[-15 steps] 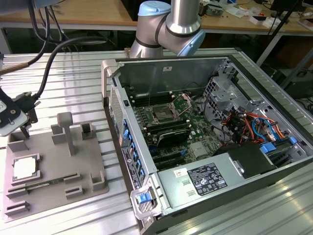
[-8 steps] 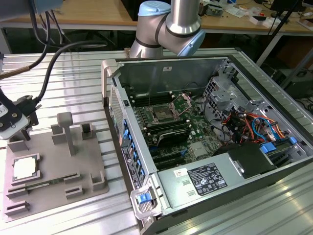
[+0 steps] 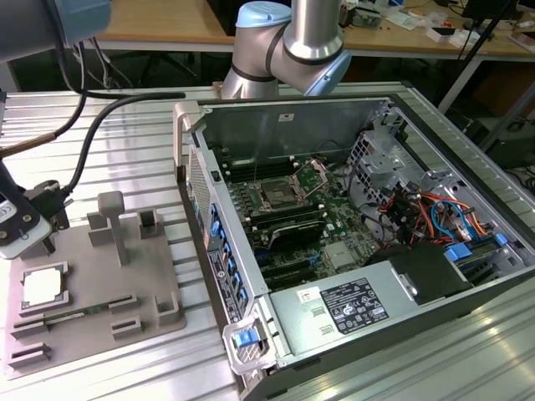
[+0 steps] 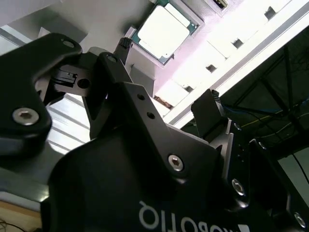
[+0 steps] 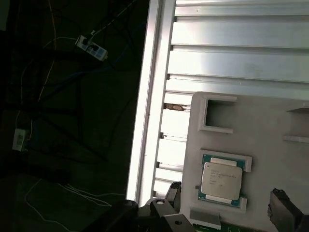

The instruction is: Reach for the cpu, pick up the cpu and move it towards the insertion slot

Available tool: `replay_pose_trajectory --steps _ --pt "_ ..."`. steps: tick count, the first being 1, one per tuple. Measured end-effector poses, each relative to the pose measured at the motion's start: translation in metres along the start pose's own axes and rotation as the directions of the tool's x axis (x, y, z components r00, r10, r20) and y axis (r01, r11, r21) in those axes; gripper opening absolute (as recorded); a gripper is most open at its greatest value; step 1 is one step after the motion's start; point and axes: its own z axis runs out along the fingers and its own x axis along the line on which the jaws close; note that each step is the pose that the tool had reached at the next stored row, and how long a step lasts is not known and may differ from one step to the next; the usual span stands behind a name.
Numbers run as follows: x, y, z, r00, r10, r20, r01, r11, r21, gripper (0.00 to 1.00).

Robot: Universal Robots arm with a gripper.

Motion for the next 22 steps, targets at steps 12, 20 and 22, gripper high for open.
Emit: replay_pose_trajectory --steps 12,20,22 --pt "0.0001 -0.0004 0.0044 1.0 0.001 0.0003 -0.001 1.0 -0.0001 0.78" --pt "0.0003 -0.0018 0.0071 1.0 0.001 0.0002 -0.001 1.0 0.0 0.78" --pt "0.0003 -0.002 0.0072 1.0 0.001 0.0001 -0.001 1.0 0.0 0.78"
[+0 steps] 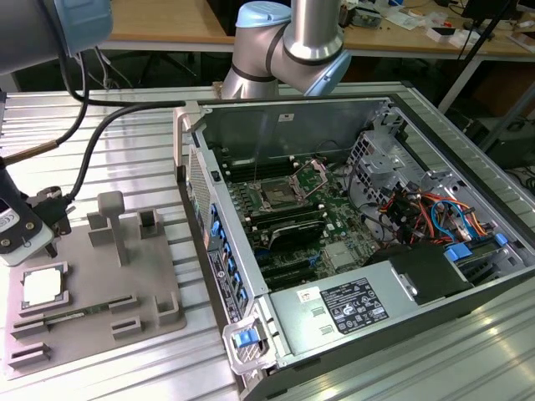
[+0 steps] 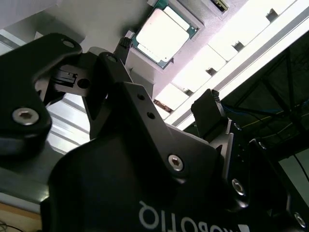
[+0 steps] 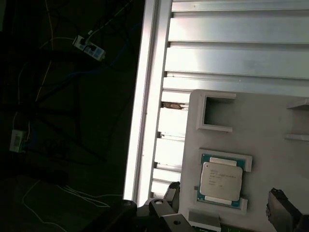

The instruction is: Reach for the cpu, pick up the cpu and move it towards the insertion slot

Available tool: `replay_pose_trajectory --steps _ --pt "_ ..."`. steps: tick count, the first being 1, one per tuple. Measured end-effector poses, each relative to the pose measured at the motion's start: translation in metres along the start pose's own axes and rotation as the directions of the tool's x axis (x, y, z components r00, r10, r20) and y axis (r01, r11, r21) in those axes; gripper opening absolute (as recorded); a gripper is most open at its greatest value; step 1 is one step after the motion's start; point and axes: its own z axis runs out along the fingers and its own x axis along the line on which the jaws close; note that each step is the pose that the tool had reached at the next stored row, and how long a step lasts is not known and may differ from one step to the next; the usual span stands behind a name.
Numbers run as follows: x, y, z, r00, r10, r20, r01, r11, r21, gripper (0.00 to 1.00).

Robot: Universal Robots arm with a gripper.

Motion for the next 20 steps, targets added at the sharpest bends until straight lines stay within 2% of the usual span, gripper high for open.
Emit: replay_pose_trajectory --steps 7,15,20 --pt "0.0001 -0.001 0.0028 1.0 0.007 0.0005 -0.007 1.0 0.0 0.78" --pt "0.0006 -0.0039 0.019 0.9997 0.023 0.0021 -0.023 0.9997 0.0004 0.78" --pt "0.0008 -0.005 0.0268 0.9996 0.029 0.0023 -0.029 0.9996 0.0004 0.78"
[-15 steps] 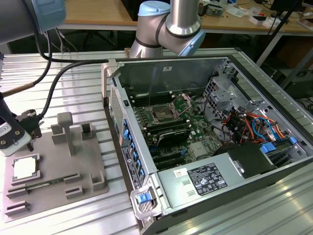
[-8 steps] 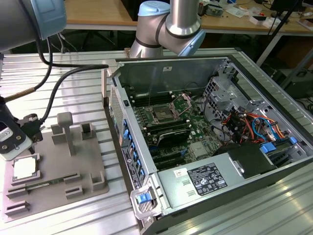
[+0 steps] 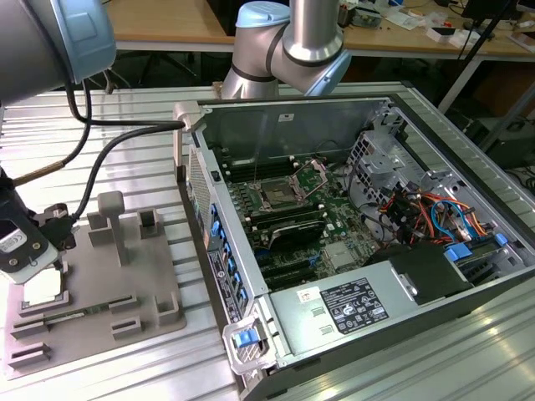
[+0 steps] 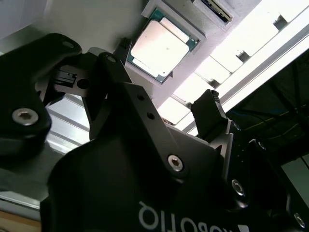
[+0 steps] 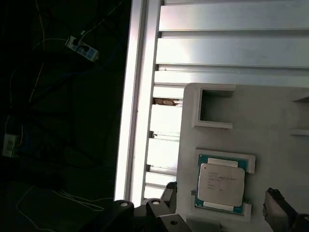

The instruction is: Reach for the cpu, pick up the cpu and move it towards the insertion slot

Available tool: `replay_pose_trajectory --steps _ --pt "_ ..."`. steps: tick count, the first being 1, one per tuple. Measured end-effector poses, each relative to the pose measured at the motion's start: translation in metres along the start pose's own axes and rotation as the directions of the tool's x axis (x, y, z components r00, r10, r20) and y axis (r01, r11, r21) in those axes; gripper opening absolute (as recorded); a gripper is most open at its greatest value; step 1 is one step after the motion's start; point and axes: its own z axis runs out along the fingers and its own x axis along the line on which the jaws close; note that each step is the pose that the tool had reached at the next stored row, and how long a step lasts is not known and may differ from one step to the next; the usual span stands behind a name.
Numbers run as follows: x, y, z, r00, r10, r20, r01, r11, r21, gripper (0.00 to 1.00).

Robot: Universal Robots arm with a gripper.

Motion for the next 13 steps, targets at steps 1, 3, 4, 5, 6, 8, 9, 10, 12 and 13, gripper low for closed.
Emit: replay_pose_trajectory --steps 1,3,4,5,6,8,9,10,12,13 --pt "0.0001 -0.0002 0.0024 1.0 0.004 0.0001 -0.004 1.0 0.0001 0.78" --pt "-0.0004 -0.0005 0.0053 0.9999 0.012 0.0003 -0.012 0.9999 0.0002 0.78" --pt "-0.0007 -0.0006 0.0055 0.9999 0.012 0.0004 -0.012 0.9999 0.0002 0.78" --pt "-0.0009 -0.0006 0.0059 0.9999 0.013 0.0005 -0.013 0.9999 0.0002 0.78" --pt "-0.0011 -0.0006 0.007 0.9999 0.013 0.0006 -0.013 0.9999 0.0001 0.78" --pt "-0.0016 -0.0008 0.0093 0.9999 0.013 0.0005 -0.013 0.9999 0.0002 0.78" --pt "-0.0016 -0.0009 0.0112 0.9999 0.013 0.0005 -0.013 0.9999 0.0002 0.78" --pt "-0.0016 -0.001 0.0136 0.9999 0.013 0.0005 -0.013 0.9999 0.0002 0.78" --pt "-0.002 -0.0012 0.0191 0.9999 0.013 0.0005 -0.013 0.9999 0.0002 0.78" --pt "-0.0026 -0.0015 0.022 0.9999 0.016 0.0006 -0.016 0.9999 0.0003 0.78"
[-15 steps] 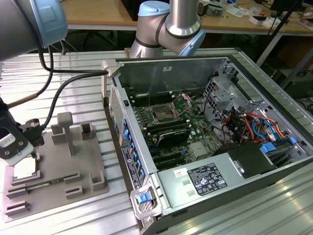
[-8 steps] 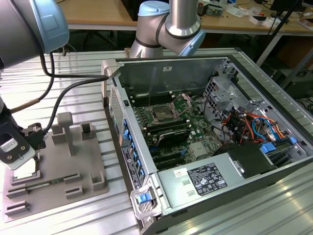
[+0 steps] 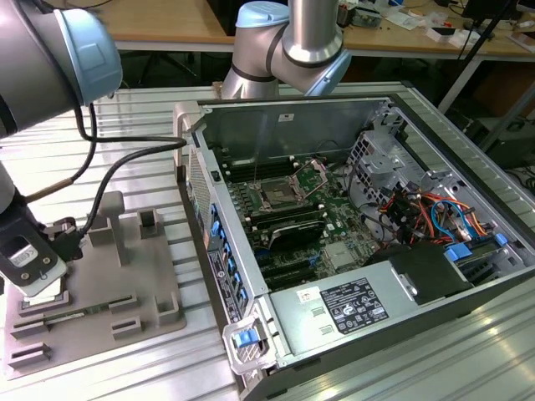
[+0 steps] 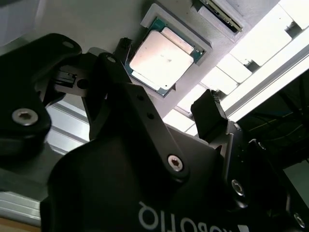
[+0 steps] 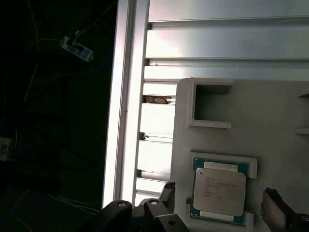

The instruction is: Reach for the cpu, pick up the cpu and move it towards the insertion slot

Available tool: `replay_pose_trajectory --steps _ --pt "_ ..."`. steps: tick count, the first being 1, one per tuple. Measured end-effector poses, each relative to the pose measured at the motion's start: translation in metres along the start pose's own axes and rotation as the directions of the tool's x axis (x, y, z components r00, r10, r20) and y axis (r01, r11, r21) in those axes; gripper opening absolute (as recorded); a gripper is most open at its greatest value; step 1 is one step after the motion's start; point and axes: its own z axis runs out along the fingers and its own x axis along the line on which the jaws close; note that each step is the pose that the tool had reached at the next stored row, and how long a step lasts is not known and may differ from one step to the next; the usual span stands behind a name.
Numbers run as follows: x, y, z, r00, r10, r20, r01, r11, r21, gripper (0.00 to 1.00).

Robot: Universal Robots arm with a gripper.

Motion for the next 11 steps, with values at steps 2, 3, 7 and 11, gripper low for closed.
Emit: replay_pose_trajectory --steps 2,3,7,11 --pt "-0.0009 -0.0002 0.0033 1.0 0.003 0.0002 -0.003 1.0 -0.0001 0.78" --pt "-0.0014 -0.0002 0.0059 1.0 0.006 0.0004 -0.006 1.0 -0.0001 0.78" --pt "-0.0015 -0.0006 0.0125 0.9999 0.015 0.0006 -0.015 0.9999 0.0001 0.78" --pt "-0.0017 -0.0008 0.0181 0.9998 0.019 0.0008 -0.019 0.9998 0.0002 0.78"
